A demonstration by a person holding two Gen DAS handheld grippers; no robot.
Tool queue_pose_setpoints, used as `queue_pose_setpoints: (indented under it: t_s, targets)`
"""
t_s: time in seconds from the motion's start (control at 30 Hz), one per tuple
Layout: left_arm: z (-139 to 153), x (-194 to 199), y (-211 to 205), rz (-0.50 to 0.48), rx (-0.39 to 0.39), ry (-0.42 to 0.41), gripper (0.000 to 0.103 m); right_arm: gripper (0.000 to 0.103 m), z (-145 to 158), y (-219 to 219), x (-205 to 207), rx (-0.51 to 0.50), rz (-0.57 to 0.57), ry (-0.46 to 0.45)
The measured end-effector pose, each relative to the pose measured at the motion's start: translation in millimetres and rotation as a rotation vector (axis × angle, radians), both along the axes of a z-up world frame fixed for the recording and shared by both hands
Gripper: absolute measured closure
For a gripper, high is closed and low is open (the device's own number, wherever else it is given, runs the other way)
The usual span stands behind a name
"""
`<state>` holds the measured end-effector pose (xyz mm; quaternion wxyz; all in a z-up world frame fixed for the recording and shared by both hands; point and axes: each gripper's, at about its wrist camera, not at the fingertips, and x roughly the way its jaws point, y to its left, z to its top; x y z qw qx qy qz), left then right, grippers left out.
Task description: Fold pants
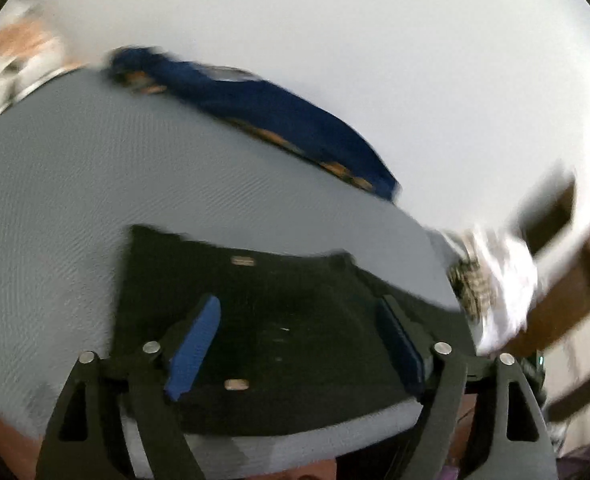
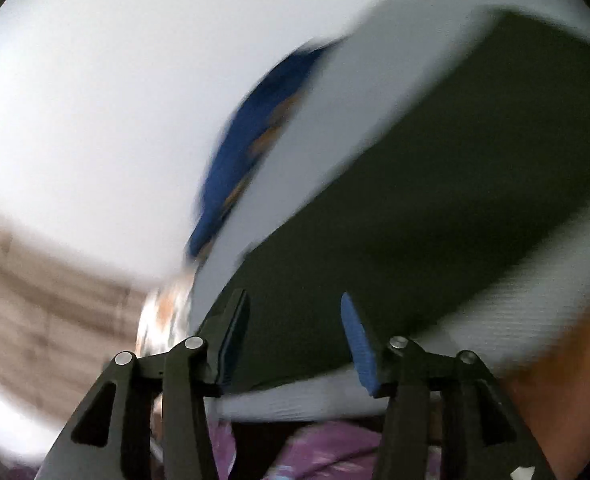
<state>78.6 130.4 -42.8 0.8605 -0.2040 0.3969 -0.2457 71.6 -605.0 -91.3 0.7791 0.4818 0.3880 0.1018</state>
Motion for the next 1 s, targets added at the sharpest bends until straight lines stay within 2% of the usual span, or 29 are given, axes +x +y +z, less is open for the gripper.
queue_pose_setpoints:
  t_s: [0.07, 0.13, 0.2, 0.3, 0.4, 0.53, 0.6, 0.87, 1.0]
  targets:
    - [2, 2, -30, -0.085, 0.021, -0.015, 0.021, 0.056, -8, -54, -32, -0.007, -0.13, 0.028]
    - [-6, 7, -65, -0.139, 0.057, 0.005, 0.021, 0.056, -15, -81, -49, 0.025, -0.2, 0.021]
    - [-16, 10, -84, -0.166, 0.04, 0.052, 0.021, 0.055, -23, -93, -56, 0.073, -0.243, -0.005]
    - [-31, 11, -98, -0.15, 0.003, 0.138, 0.021, 0.053, -32, -112, -52, 0.115, -0.282, -0.043]
    - [-37, 8, -102, -0.123, -0.034, 0.181, 0.021, 0.052, -42, -125, -44, 0.169, -0.306, -0.053]
    - [-36, 2, -119, -0.114, 0.009, 0.175, 0.021, 0.052, -60, -137, -28, 0.225, -0.345, -0.019]
    - [-36, 2, -124, -0.119, 0.032, 0.181, 0.021, 0.052, -66, -140, -25, 0.258, -0.358, -0.04]
    - [-43, 2, -151, -0.153, 0.062, 0.22, 0.021, 0.051, -58, -134, -6, 0.195, -0.331, -0.087]
    - [-43, 1, -159, -0.164, 0.086, 0.197, 0.021, 0.051, -46, -123, 6, 0.053, -0.309, -0.085]
